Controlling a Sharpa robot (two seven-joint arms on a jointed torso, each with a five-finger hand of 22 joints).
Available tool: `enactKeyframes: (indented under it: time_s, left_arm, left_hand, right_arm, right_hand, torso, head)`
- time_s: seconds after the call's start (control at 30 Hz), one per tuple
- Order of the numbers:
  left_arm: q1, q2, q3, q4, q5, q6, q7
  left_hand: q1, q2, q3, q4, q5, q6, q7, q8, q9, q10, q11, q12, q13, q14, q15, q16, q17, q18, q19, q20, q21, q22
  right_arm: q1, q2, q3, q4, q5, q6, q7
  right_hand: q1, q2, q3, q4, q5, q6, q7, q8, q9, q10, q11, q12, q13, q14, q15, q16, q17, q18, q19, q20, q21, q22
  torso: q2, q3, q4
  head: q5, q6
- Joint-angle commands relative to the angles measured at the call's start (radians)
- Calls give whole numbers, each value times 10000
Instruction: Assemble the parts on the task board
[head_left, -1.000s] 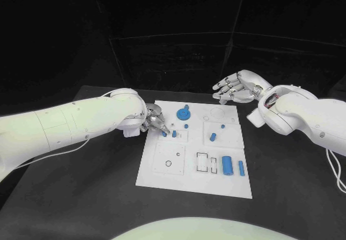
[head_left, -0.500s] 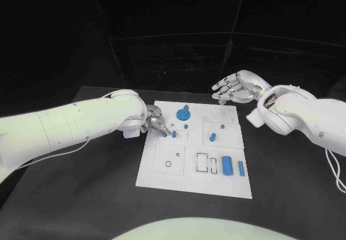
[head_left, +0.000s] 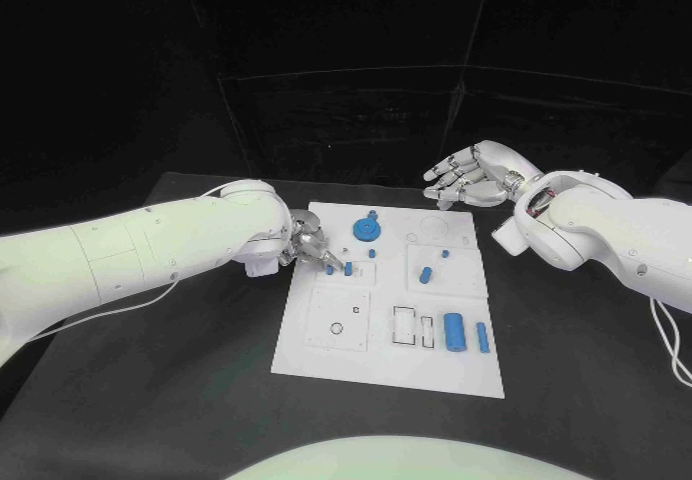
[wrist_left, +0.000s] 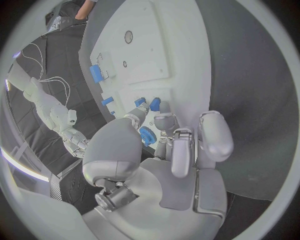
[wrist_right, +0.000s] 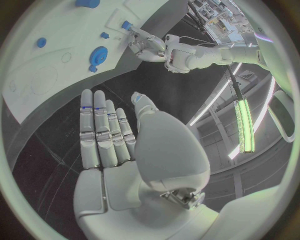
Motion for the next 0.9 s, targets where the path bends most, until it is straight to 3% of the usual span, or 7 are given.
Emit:
enactKeyframes:
  time_s: [0.03,0.23,0.5,0.57,0.67,0.8,0.9]
  left_arm:
    - [9,-39,7,44,124,-397,240]
    - [8,-195,10,161,512,-1207,886]
    - [8,-463,14,349,1173,-2397,2524]
    - [8,-455,13,327,1241,-2452,3425]
    - [8,-346,10,238,980,-2579,4485]
    - [6,-134,-3,84,58,-2851,5678]
    - [4,50,-42,-59,-913,-3046,6345]
  left_hand:
    - [-91,-79,-257,78,35,65,-29,58,26,72,-8,60,22,1039,-86,63,2634,-92,26,-64,62,29]
    - [9,-196,-833,204,38,-98,-6,12,25,-82,1,-99,-230,1021,-93,33,2560,-54,-37,-80,-94,-164]
    - [1171,147,-1526,72,84,-1241,495,-466,-203,-1854,433,-1640,-2483,823,230,-310,1786,145,-500,176,-1087,-1362]
    - [1580,290,-1552,-66,86,-1615,678,-709,-360,-2305,612,-1835,-2600,541,375,-739,910,323,-918,280,-1904,-2358]
    - [2527,690,-1238,-462,100,-2056,1034,-1177,-703,-3516,935,-2628,-3036,-427,663,-2039,-1352,740,-2171,514,-4210,-5007]
    - [3321,761,-865,-929,81,-2107,1385,-1808,-1216,-4416,1310,-3866,-3900,-1479,970,-3474,-3390,754,-2564,801,-4900,-5412]
    - [3735,619,-526,-1347,98,-1792,1557,-2443,-1737,-4433,1438,-4697,-4669,-1605,1120,-3802,-3839,827,-2520,977,-5252,-5667]
  right_arm:
    - [20,17,6,2,22,63,110]
    - [19,30,6,-14,22,75,118]
    - [19,41,6,-43,22,94,123]
    - [19,39,6,-54,22,94,124]
    - [19,48,6,-77,22,88,124]
    - [19,81,5,-113,22,83,128]
    - [19,107,5,-138,22,78,129]
  right_hand:
    - [56,18,15,-38,41,-85,289,72,-9,-100,-12,59,-12,-72,-1,-35,-32,75,-63,49,-62,-24]
    - [60,19,26,-51,46,-101,298,82,-10,-136,-2,57,-14,-102,12,-41,-82,72,-79,57,-95,-44]
    - [58,19,26,-51,46,-103,300,84,-10,-140,-1,57,-14,-106,14,-41,-90,72,-81,59,-100,-47]
    - [60,23,32,-56,50,-109,303,89,-10,-154,4,58,-14,-121,19,-43,-112,71,-89,63,-115,-56]
    - [60,23,32,-56,50,-109,303,89,-10,-154,4,58,-14,-121,19,-43,-112,71,-89,63,-115,-56]
    - [64,26,38,-60,55,-111,304,93,-10,-161,6,59,-14,-128,21,-43,-125,71,-93,64,-123,-60]
    - [64,26,38,-60,55,-111,304,93,-10,-161,6,59,-14,-128,21,-43,-125,71,-93,64,-123,-60]
  torso:
    - [-8,-1,3]
    - [-3,7,3]
    - [-4,-1,13]
    - [-2,2,8]
    - [-2,6,15]
    - [4,0,-7]
    - [6,-1,-17]
  head:
    - [-4,16]
    - [-3,43]
    - [-23,86]
    - [-30,95]
    - [-89,125]
    - [-141,158]
    - [-126,193]
